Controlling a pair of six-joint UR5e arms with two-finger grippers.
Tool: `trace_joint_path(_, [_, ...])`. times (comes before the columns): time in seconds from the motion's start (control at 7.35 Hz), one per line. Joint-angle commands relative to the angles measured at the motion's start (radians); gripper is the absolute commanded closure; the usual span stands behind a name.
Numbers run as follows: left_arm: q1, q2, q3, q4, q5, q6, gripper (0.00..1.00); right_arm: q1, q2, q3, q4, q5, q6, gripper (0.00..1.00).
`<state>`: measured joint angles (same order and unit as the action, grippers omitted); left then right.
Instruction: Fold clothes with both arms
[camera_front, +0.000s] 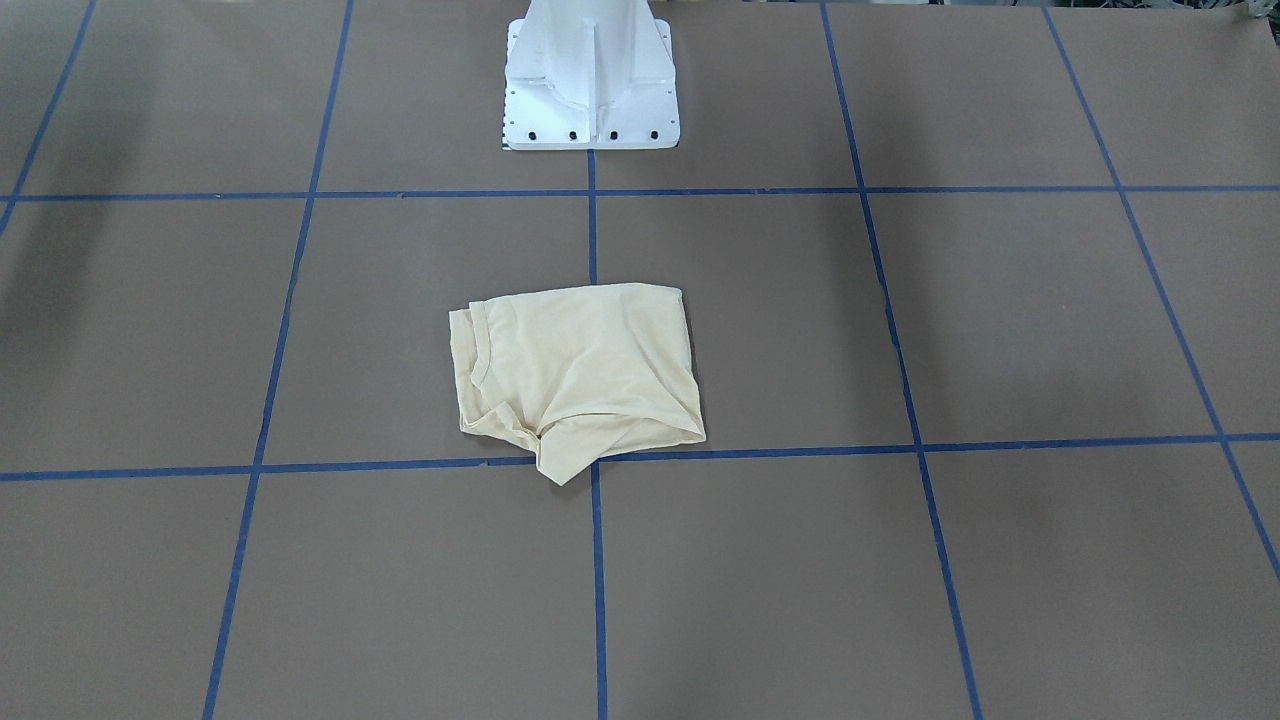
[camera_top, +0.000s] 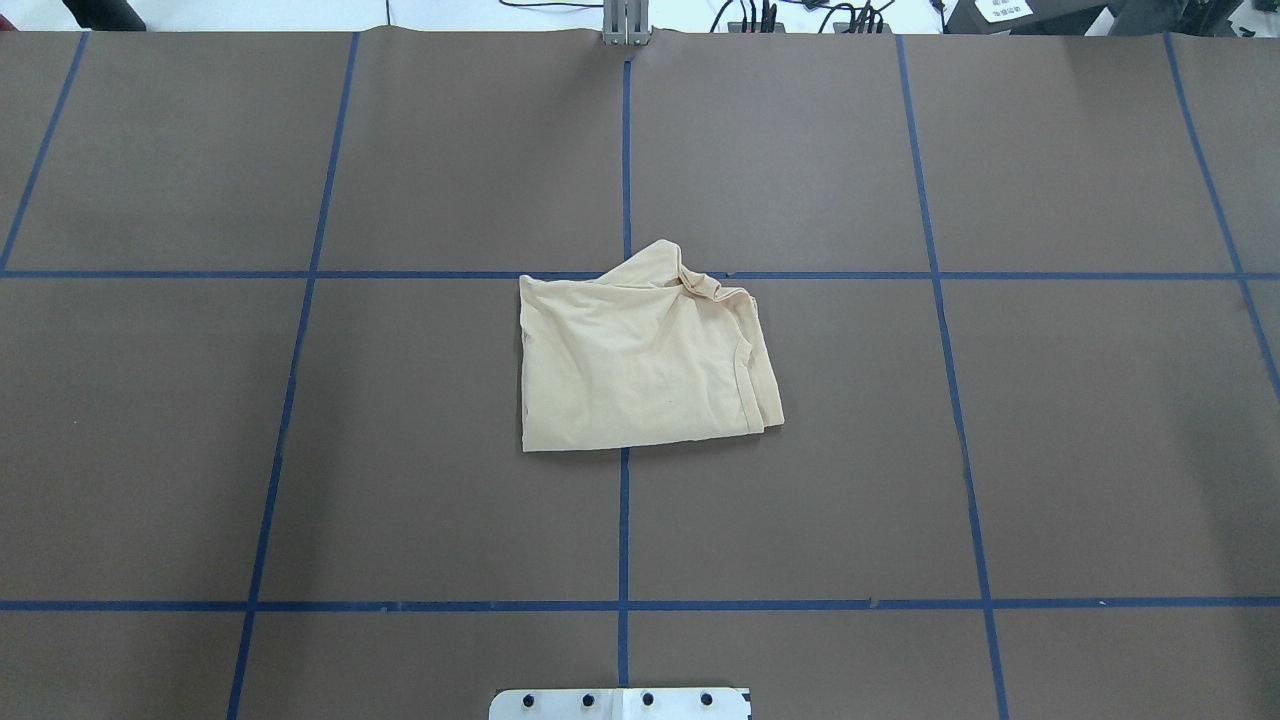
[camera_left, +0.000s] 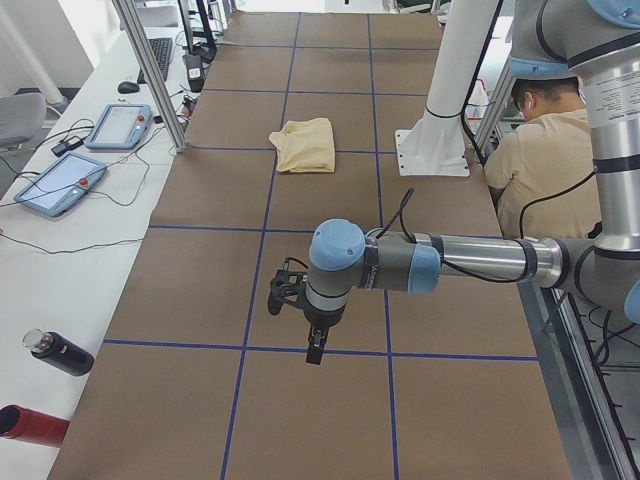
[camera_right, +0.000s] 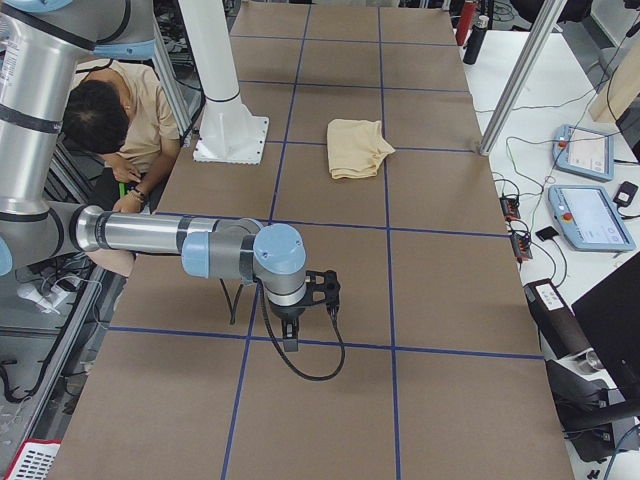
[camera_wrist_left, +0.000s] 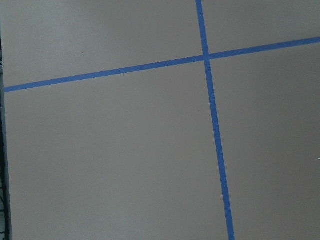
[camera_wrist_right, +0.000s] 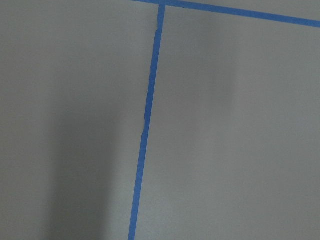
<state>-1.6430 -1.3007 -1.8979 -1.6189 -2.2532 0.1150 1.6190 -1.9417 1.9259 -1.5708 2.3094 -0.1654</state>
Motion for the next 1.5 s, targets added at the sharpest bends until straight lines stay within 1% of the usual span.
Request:
trace_joint_path(0.0, [0.000, 0.000, -0.001, 0.001, 0.000, 0.000, 0.00, 0.001, 0.004, 0.005, 0.002, 0.002, -0.002, 0.00])
trace_joint_path(0.27, [0.000, 0.000, 0.000, 0.001, 0.000, 0.000, 0.00, 0.001, 0.007, 0.007, 0.002, 0.013, 0.001, 0.00])
trace_joint_path(0.54, [0.000, 0.001, 0.002, 0.001, 0.000, 0.000, 0.00, 0.001, 0.001, -0.001, 0.047, 0.016, 0.001, 0.00])
trace_joint_path(1.36, [0.000, 0.004, 0.013, 0.008, 0.001, 0.000, 0.00, 0.001, 0.000, -0.001, 0.049, 0.016, 0.001, 0.00])
